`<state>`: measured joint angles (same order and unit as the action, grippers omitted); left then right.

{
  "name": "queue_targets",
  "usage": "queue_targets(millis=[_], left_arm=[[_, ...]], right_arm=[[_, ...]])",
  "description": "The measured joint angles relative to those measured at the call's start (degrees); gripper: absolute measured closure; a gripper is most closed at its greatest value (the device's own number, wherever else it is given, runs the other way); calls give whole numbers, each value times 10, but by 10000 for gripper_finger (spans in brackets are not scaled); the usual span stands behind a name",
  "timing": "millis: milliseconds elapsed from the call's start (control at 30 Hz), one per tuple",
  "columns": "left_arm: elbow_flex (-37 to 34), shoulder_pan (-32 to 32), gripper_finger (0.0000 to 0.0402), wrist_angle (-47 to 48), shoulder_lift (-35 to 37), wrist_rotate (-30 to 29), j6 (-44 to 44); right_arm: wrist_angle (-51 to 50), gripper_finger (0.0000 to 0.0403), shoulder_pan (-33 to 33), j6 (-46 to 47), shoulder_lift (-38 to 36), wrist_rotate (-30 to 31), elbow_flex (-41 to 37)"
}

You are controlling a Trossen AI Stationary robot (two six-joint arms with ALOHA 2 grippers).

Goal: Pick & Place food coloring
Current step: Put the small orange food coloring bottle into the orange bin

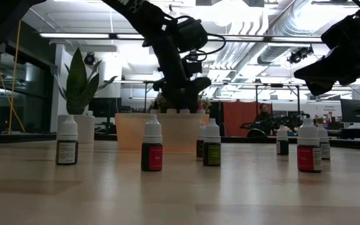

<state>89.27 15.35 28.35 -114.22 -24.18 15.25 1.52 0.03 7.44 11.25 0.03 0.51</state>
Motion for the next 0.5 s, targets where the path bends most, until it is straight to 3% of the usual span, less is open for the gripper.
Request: queue_targets(millis=[500], left_arm=[[0, -5, 151, -17, 55, -19, -24]], right_arm=[[0, 402, 0, 0, 0, 0, 0]])
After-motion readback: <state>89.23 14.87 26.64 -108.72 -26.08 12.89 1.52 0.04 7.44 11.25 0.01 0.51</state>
